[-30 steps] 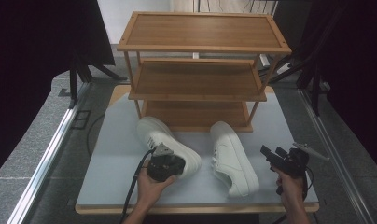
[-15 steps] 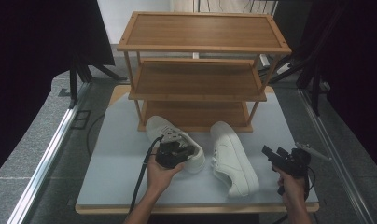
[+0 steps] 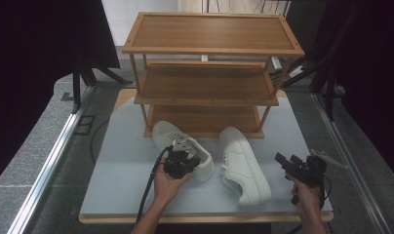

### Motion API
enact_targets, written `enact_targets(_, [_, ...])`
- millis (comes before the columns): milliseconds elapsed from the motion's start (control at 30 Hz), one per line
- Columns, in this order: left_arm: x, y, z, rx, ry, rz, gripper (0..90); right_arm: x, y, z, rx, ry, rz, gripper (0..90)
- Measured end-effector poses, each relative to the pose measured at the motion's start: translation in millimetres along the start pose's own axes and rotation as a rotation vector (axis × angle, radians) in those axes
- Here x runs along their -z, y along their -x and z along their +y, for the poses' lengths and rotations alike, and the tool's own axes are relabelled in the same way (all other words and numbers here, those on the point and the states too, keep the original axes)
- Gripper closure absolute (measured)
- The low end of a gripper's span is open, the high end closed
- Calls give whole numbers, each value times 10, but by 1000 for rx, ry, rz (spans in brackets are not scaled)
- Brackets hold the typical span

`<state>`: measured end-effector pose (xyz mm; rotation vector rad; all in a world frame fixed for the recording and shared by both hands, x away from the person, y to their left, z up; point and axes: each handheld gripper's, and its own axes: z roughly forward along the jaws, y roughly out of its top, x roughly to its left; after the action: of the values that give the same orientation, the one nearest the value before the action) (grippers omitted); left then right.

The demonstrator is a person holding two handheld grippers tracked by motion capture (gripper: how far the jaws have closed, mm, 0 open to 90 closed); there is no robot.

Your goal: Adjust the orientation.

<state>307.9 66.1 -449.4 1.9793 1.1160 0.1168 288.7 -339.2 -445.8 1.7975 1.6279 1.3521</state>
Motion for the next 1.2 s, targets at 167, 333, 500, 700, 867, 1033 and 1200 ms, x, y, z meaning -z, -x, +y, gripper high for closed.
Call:
enact_targets(167, [66,-10,-44,-17,-18,-3,900,11,15,-1,-11,2,1,272])
enact_targets(333, [149,-3,-98,-45,-37,11,900,31,21,-1,-15,4,2,273])
enact_targets(500, [378,-87,-269,-44,-42,7,900,53,52,10,-32,14,-1,274])
enact_targets(700, [536,-206,-409,-25,-68,1,900,46,43,1,-31,9,3,273])
enact_targets(867, [573,-280,-489,3,-67,21,900,21,38,-9,-28,0,-2,274])
enact_targets(1033, [545,-250,-457,-2,-63,21,900,-13,38,-29,-33,-7,-5,274])
enact_targets(1200, [473,-180,-365,-24,-61,12,900,-5,39,-25,-31,-8,-2,274])
